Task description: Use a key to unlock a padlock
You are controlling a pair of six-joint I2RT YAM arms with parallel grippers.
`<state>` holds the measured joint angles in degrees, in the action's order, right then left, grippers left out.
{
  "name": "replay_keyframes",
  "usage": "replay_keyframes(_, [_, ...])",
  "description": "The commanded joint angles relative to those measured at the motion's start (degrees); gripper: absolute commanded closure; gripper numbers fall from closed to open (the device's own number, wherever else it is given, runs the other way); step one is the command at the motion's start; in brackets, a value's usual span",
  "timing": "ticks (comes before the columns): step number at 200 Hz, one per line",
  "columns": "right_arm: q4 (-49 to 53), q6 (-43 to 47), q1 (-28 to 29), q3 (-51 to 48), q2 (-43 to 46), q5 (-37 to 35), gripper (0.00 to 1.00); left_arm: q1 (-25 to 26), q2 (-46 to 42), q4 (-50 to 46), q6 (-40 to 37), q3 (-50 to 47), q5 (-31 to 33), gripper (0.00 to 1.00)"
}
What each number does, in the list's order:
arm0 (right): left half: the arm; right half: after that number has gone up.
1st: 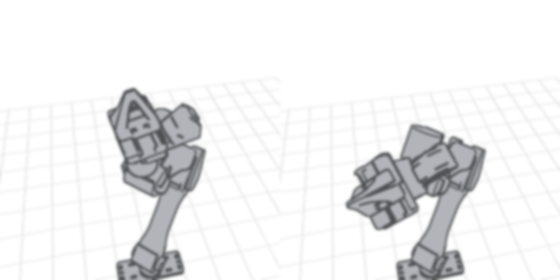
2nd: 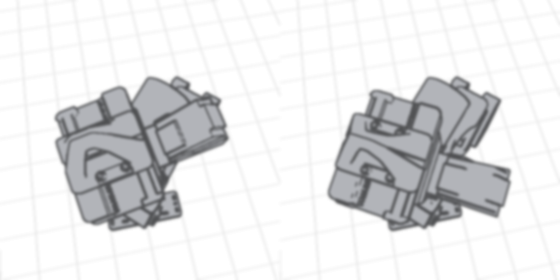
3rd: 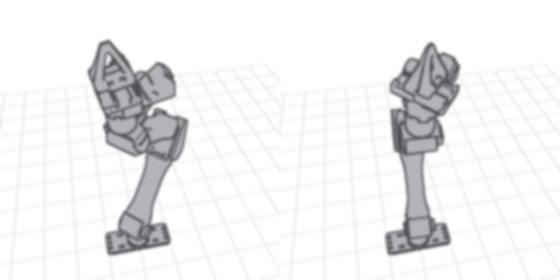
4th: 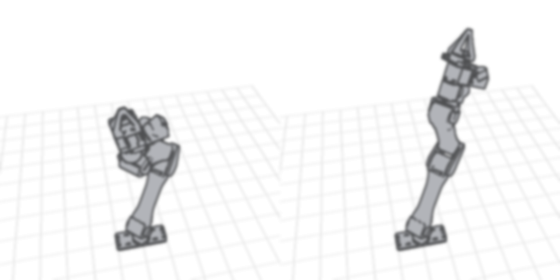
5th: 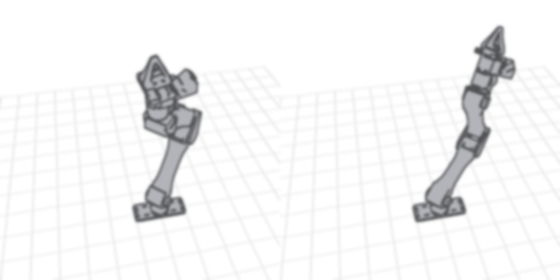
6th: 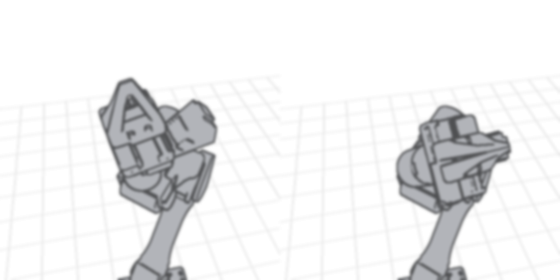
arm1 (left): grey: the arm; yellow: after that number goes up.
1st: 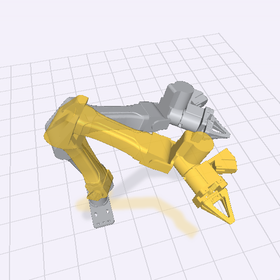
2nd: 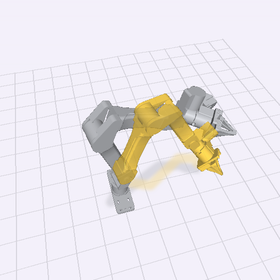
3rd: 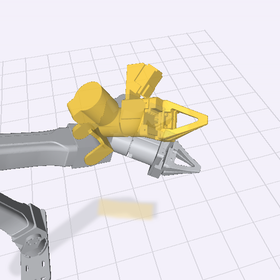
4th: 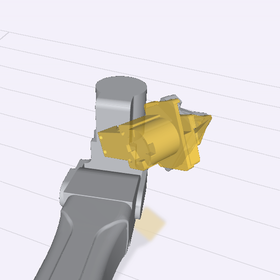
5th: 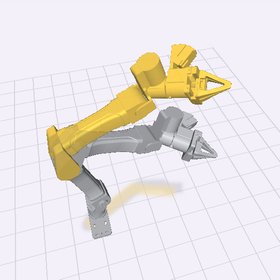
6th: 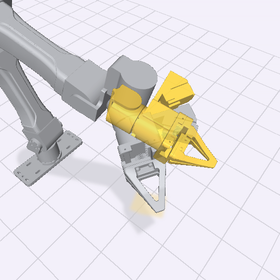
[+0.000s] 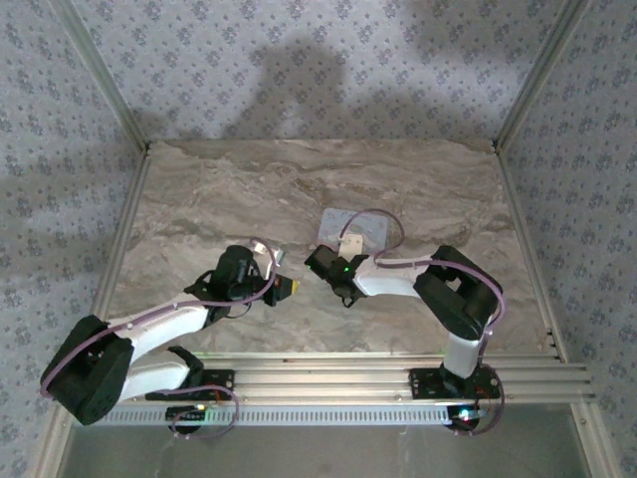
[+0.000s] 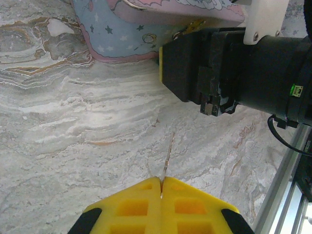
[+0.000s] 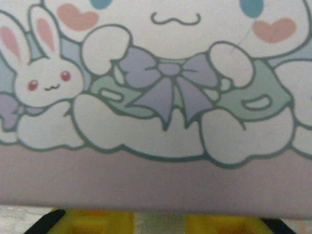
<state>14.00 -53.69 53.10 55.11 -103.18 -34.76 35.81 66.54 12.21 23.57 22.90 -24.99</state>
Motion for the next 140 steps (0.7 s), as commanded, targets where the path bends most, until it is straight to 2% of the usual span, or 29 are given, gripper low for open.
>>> replay_keyframes(1, [0.2, 1.5, -0.4, 0.2, -0.2, -1.5, 0.77, 0.6, -0.5, 0.7, -0.2, 0.1, 0.0, 1.00])
replay_keyframes(47, [1.0, 3.6, -0.4, 0.0, 2.5, 1.9, 0.87, 0.6, -1.4, 0.2, -0.5, 0.0, 0.0, 1.00])
replay_keyframes(92, [2.6, 6.9, -0.5, -0.2, 8.0, 12.3, 0.95, 0.6, -1.7, 2.6, -2.4, -0.5, -2.3, 1.00])
replay_keyframes(140, [5.2, 6.6, -1.9, -0.9, 12.3, 21.5, 1.00, 0.7, -1.9, 4.6, -4.1, -1.7, -4.4, 1.00])
